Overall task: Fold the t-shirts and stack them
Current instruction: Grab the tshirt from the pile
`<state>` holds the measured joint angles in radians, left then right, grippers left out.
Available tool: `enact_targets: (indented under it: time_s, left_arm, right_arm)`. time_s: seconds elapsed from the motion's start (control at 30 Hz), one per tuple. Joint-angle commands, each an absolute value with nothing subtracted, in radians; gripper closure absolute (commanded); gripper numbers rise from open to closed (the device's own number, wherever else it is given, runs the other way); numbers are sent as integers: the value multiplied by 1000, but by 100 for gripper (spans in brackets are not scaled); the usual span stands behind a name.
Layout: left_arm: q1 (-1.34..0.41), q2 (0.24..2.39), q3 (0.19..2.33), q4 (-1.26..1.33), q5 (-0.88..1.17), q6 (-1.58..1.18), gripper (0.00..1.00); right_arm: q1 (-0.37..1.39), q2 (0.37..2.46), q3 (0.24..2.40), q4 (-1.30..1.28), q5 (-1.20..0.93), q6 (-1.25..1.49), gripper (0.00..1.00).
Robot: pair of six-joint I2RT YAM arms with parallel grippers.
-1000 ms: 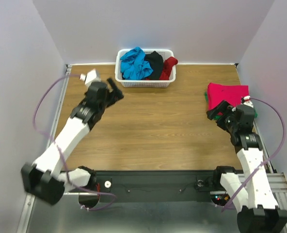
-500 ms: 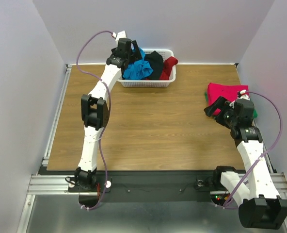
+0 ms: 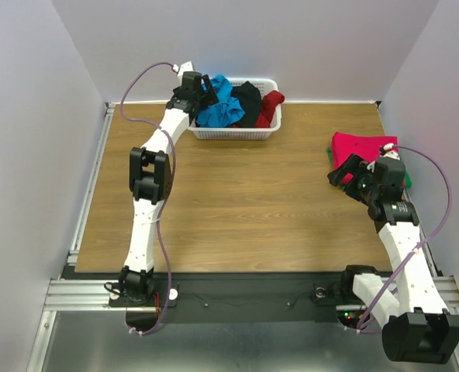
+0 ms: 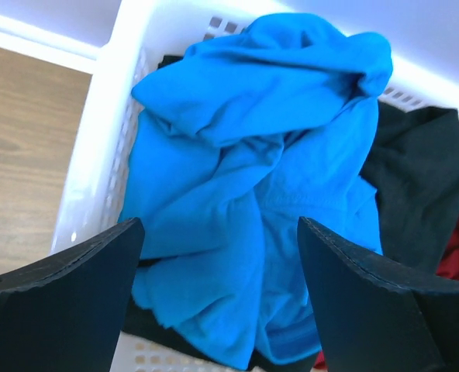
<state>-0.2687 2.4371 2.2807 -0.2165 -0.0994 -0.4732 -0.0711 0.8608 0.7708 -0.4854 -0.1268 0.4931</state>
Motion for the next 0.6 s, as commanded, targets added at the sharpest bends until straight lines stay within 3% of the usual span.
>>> enact_targets:
  time_s: [0.0, 0.13, 0.27, 0.33, 0.5, 0.57]
  left_arm:
    - [-275, 2482, 2348, -152, -127, -489, 9]
    - [-276, 2503, 2368, -143, -121, -509, 9]
    - [-275, 2511, 2362, -118, -123, -522, 19]
    - [-275, 2514, 2362, -109, -126, -535, 34]
    - [-275, 2496, 2362, -100, -114, -552, 92]
    - [-275, 2465, 2353, -98, -107, -552, 100]
  right_arm:
    - [-74, 830, 782, -439, -80, 486, 0]
    - [-74, 836, 785, -439, -71, 486, 0]
    - [-75, 839, 781, -440, -51, 488, 0]
    - [-74, 836, 781, -440, -46, 489, 0]
    - [-74, 825, 781, -440, -41, 489, 0]
    - [-74, 822, 779, -440, -41, 489, 0]
